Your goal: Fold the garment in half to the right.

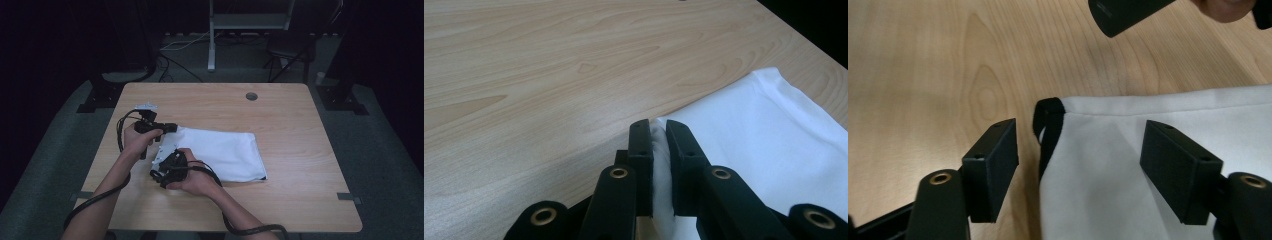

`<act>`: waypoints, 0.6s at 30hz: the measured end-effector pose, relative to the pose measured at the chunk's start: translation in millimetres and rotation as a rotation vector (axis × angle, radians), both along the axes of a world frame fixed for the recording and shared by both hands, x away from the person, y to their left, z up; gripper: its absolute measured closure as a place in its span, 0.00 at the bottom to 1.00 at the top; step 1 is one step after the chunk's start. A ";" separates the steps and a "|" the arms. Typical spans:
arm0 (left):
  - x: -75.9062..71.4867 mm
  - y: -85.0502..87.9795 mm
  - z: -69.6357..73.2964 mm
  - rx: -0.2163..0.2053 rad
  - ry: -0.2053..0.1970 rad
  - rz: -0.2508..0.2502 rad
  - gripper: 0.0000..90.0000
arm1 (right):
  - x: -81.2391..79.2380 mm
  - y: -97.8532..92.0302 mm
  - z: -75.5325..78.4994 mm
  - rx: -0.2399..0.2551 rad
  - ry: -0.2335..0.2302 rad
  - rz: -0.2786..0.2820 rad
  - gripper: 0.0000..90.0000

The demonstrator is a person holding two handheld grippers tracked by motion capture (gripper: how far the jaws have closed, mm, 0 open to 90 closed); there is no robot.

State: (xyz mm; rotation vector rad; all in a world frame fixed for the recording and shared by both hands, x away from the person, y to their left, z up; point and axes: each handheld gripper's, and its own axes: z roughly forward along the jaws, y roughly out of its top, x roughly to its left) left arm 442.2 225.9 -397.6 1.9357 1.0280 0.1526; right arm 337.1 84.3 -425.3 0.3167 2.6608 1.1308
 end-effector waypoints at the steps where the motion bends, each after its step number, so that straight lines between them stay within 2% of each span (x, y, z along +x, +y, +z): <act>1: -0.1 -0.5 0.1 -0.003 0.000 0.001 0.92 | 1.1 1.2 -0.8 0.001 -0.001 0.002 0.37; 10: 1.7 0.2 -2.0 -0.008 0.022 -0.003 0.91 | 6.2 9.1 -6.9 -0.041 0.007 0.016 0.51; 13: 2.0 0.3 -1.8 -0.010 0.024 -0.006 0.91 | 7.6 9.8 -7.7 -0.026 0.025 0.021 0.58; 16: 2.6 0.3 -1.6 -0.010 0.025 -0.009 0.90 | 10.4 9.3 -8.8 -0.001 0.083 0.012 0.64; 18: 3.1 0.0 -2.5 -0.018 0.026 -0.009 0.90 | 13.4 7.4 -9.8 0.016 0.101 0.005 0.69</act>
